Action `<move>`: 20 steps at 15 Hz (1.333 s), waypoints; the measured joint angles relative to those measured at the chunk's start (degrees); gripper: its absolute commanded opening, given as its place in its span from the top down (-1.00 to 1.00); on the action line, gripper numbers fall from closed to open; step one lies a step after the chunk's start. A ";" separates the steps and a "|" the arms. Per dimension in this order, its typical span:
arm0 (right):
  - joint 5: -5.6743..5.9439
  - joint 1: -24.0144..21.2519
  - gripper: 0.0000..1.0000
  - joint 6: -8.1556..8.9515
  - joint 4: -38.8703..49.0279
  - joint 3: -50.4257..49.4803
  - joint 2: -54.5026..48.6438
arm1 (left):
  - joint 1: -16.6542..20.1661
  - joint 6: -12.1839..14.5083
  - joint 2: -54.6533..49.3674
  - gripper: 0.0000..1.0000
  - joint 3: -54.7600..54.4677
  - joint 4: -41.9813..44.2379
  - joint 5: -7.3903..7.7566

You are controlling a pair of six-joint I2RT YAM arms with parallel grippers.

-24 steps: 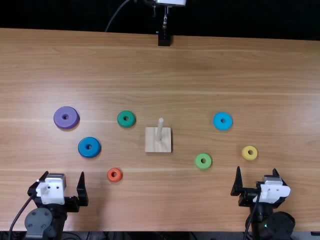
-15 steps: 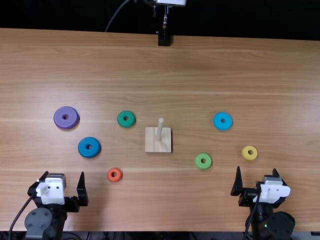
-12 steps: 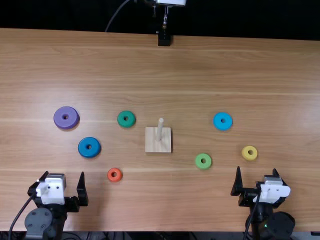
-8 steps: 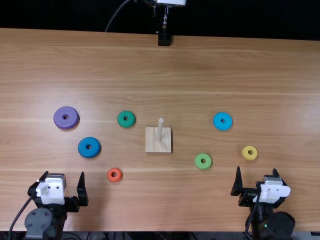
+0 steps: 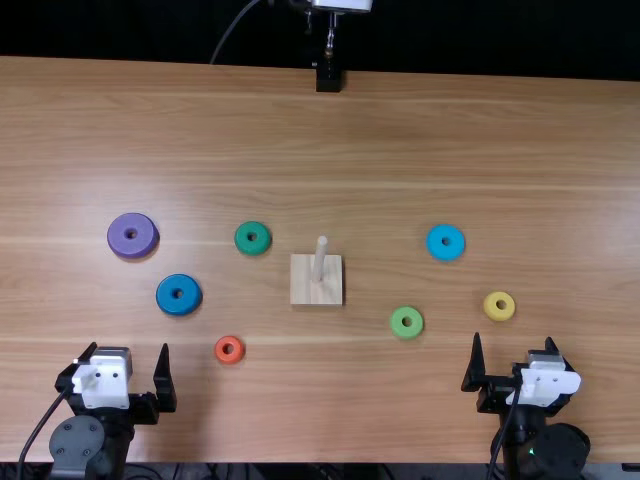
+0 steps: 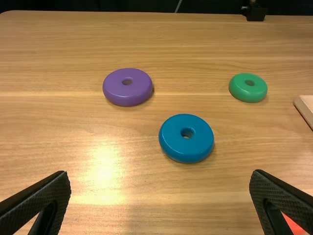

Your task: Build the Hanoi tower: stack the rings onto the peg from bottom to top in this color order: purple, dark blue, light blue, dark green, light green, yellow, orange.

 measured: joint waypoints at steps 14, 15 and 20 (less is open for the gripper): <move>0.00 0.00 -1.00 0.02 -0.02 0.00 0.00 | 0.42 0.20 17.57 -1.00 6.21 7.72 3.48; 0.00 -0.02 -1.00 0.02 0.00 -0.02 0.02 | 0.44 0.24 21.46 -1.00 10.49 7.69 3.52; 0.02 0.00 -1.00 0.02 0.00 0.00 0.02 | 6.60 0.17 43.43 -1.00 34.84 3.50 4.28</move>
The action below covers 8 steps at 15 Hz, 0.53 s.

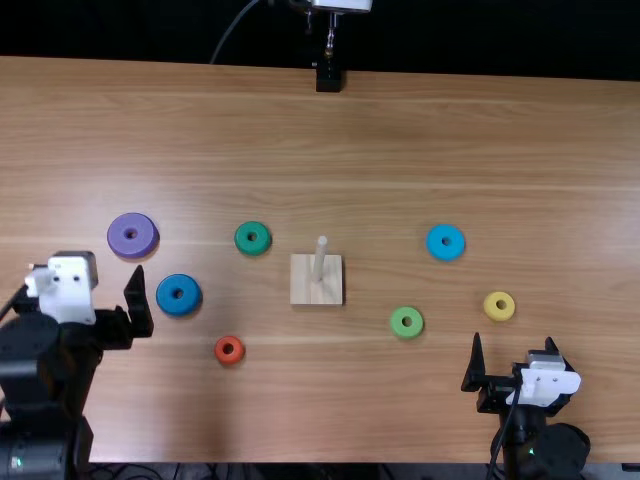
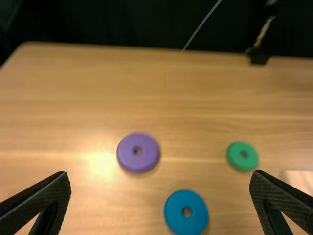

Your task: Build the Hanoi tower: stack the rings onto the peg from bottom to top in this color order: purple, dark blue, light blue, dark green, light green, yellow, orange.

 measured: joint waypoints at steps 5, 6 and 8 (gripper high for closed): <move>0.00 0.00 -1.00 -0.02 0.02 0.00 0.00 | 3.67 -0.02 26.97 -1.00 26.91 -26.67 0.07; -0.02 0.00 -1.00 0.00 0.00 -0.02 0.00 | 3.67 0.09 32.39 -1.00 31.93 -32.61 0.02; -0.02 0.00 -1.00 0.00 0.00 -0.02 0.00 | 3.67 0.17 40.79 -1.00 38.49 -37.40 0.04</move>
